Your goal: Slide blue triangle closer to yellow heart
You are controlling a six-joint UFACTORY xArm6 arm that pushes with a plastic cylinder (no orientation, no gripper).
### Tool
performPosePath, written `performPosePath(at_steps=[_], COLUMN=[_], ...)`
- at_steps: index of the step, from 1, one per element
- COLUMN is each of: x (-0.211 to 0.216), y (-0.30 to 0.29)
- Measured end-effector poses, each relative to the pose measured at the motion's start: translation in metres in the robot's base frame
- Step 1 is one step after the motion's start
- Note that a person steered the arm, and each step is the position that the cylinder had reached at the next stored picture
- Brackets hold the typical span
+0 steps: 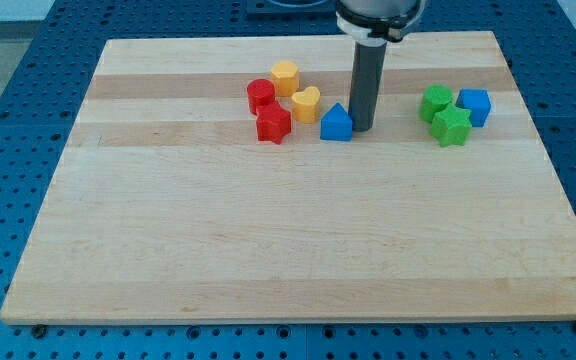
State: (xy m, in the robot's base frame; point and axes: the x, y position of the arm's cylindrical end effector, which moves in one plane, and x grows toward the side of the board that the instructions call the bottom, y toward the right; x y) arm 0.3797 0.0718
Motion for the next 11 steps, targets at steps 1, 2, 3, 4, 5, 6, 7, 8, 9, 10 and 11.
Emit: performPosePath(at_steps=[1,2,3,4,5,6,7,8,9,10,11], x=[0.006,0.009,0.007,0.007,0.007,0.007,0.007,0.008,0.008,0.023,0.062], y=[-0.004,0.003,0.010,0.009,0.000,-0.008,-0.017,-0.022,-0.022,-0.022,-0.004])
